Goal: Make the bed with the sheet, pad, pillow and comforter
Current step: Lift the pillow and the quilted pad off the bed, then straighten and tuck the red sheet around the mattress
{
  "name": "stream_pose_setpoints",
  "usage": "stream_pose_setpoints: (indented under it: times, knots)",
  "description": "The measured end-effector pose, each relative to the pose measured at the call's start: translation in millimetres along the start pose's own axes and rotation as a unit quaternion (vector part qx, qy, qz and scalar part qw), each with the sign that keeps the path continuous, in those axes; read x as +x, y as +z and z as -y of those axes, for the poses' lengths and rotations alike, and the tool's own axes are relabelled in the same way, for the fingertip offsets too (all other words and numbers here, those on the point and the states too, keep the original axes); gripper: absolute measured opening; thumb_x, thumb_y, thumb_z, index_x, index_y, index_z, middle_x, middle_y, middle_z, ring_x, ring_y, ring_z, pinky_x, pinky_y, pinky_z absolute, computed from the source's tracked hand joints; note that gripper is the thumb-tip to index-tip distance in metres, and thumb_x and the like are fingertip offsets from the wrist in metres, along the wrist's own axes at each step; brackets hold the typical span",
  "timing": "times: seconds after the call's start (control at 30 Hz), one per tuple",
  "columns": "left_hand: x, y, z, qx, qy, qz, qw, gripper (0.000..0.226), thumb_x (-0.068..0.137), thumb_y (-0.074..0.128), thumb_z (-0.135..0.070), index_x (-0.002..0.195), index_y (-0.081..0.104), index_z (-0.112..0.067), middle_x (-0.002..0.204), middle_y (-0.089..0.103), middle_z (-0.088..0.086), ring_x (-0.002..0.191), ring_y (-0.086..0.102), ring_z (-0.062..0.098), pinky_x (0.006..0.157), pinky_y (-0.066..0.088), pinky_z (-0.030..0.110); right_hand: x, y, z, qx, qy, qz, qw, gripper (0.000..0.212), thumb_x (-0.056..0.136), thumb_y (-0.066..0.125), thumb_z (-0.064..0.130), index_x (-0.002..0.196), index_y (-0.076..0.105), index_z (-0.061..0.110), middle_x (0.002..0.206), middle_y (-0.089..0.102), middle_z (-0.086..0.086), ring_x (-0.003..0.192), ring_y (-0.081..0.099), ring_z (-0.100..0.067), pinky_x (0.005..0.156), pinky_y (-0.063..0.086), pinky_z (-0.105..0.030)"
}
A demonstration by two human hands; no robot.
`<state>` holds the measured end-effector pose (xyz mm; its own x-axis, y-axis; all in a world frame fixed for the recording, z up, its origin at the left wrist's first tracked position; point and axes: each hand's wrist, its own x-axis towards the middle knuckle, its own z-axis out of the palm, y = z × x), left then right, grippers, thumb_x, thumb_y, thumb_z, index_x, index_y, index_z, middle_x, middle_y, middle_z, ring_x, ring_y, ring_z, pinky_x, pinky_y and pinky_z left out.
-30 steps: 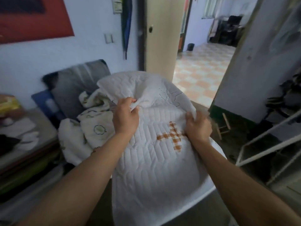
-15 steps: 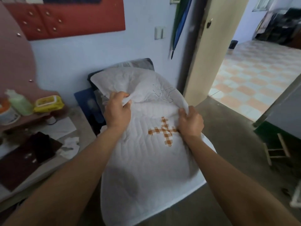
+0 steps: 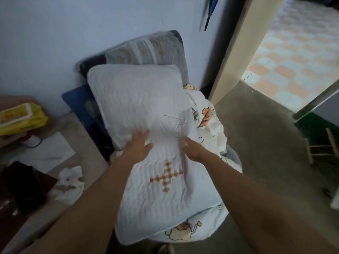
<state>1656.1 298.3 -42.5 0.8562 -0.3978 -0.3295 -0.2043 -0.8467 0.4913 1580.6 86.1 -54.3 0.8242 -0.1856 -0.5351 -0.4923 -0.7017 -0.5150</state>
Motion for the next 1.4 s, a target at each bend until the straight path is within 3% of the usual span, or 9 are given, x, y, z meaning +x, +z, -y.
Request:
stream_pose_setpoints:
  times: [0.13, 0.37, 0.6, 0.73, 0.87, 1.03, 1.1, 1.27, 1.4]
  knots:
    - [5.8, 17.7, 9.7, -0.013, -0.005, 0.029, 0.999, 0.059, 0.098, 0.046, -0.031, 0.150, 0.020, -0.021, 0.158, 0.007, 0.013, 0.147, 0.009, 0.023, 0.117, 0.016, 0.045, 3.2, 15.0, -9.2, -0.014, 0.000, 0.025, 1.000, 0.056, 0.103, 0.032, 0.023, 0.154, 0.008, 0.019, 0.158, 0.020, -0.011, 0.144, 0.023, -0.027, 0.116, 0.017, -0.033]
    - [9.3, 1.4, -35.9, 0.040, 0.040, -0.010, 0.998, 0.047, 0.099, 0.044, -0.025, 0.143, 0.038, -0.010, 0.149, 0.035, 0.013, 0.139, 0.030, 0.025, 0.112, 0.022, 0.032, -17.0, -9.4, -16.8, 0.004, 0.011, 0.004, 1.000, 0.054, 0.100, 0.041, 0.026, 0.151, 0.024, 0.017, 0.152, 0.034, -0.010, 0.138, 0.034, -0.026, 0.111, 0.027, -0.034]
    - [-34.6, 0.4, -127.1, 0.059, 0.150, -0.037, 0.986, 0.022, 0.095, 0.045, -0.019, 0.104, 0.064, -0.014, 0.109, 0.064, 0.006, 0.105, 0.058, 0.030, 0.083, 0.047, 0.036, -96.1, -53.1, -32.3, 0.009, 0.015, -0.073, 0.997, 0.037, 0.097, 0.047, 0.026, 0.133, 0.052, 0.015, 0.137, 0.051, -0.006, 0.110, 0.054, -0.024, 0.090, 0.040, -0.026]
    - [-78.9, 11.8, -183.0, 0.077, 0.222, -0.031, 0.971, 0.025, 0.095, 0.046, -0.022, 0.107, 0.067, -0.020, 0.108, 0.066, 0.002, 0.098, 0.059, 0.026, 0.085, 0.049, 0.036, -174.6, -73.9, -67.4, 0.043, 0.023, -0.151, 0.987, 0.025, 0.094, 0.051, 0.022, 0.115, 0.064, 0.015, 0.114, 0.065, -0.007, 0.088, 0.057, -0.017, 0.076, 0.045, -0.026]
    - [-135.1, 39.7, -243.9, 0.086, 0.300, 0.012, 0.950, 0.020, 0.091, 0.047, -0.016, 0.080, 0.064, -0.016, 0.079, 0.059, 0.000, 0.080, 0.054, 0.025, 0.068, 0.043, 0.030, -272.5, -81.0, -118.4, 0.018, 0.051, -0.204, 0.978, 0.023, 0.094, 0.053, 0.018, 0.107, 0.068, 0.008, 0.107, 0.068, -0.011, 0.089, 0.057, -0.019, 0.073, 0.038, -0.022]
    - [-248.3, 104.5, -338.9, 0.091, 0.417, 0.105, 0.898, 0.023, 0.090, 0.049, -0.023, 0.071, 0.060, -0.019, 0.081, 0.064, 0.002, 0.080, 0.059, 0.023, 0.071, 0.045, 0.028, -433.2, -65.2, -199.8, 0.046, 0.130, -0.274, 0.952, 0.021, 0.094, 0.051, 0.016, 0.101, 0.069, 0.007, 0.093, 0.066, -0.005, 0.084, 0.056, -0.014, 0.073, 0.040, -0.022]
    - [-298.5, 132.3, -374.0, 0.096, 0.468, 0.129, 0.869, 0.025, 0.092, 0.049, -0.031, 0.068, 0.057, -0.029, 0.085, 0.067, 0.003, 0.083, 0.062, 0.026, 0.078, 0.052, 0.037, -499.2, -50.0, -228.4, 0.061, 0.171, -0.309, 0.934, 0.020, 0.094, 0.052, 0.017, 0.097, 0.069, 0.009, 0.086, 0.064, -0.002, 0.079, 0.057, -0.013, 0.072, 0.044, -0.024]
    - [-432.7, 196.9, -449.3, 0.109, 0.579, 0.157, 0.793, 0.020, 0.096, 0.049, -0.032, 0.095, 0.067, -0.022, 0.092, 0.068, 0.001, 0.087, 0.064, 0.022, 0.079, 0.052, 0.037, -654.3, -4.7, -287.6, 0.076, 0.269, -0.382, 0.881, 0.019, 0.088, 0.054, 0.015, 0.075, 0.066, 0.010, 0.069, 0.064, 0.000, 0.058, 0.053, -0.009, 0.063, 0.039, -0.022]
    - [-541.7, 251.1, -493.4, 0.113, 0.658, 0.214, 0.713, 0.023, 0.095, 0.050, -0.031, 0.094, 0.068, -0.018, 0.093, 0.070, 0.005, 0.089, 0.064, 0.025, 0.079, 0.053, 0.037, -769.0, 45.3, -318.8, 0.077, 0.356, -0.440, 0.821, 0.020, 0.085, 0.052, 0.014, 0.073, 0.064, 0.004, 0.073, 0.065, -0.011, 0.068, 0.053, -0.019, 0.064, 0.040, -0.030]
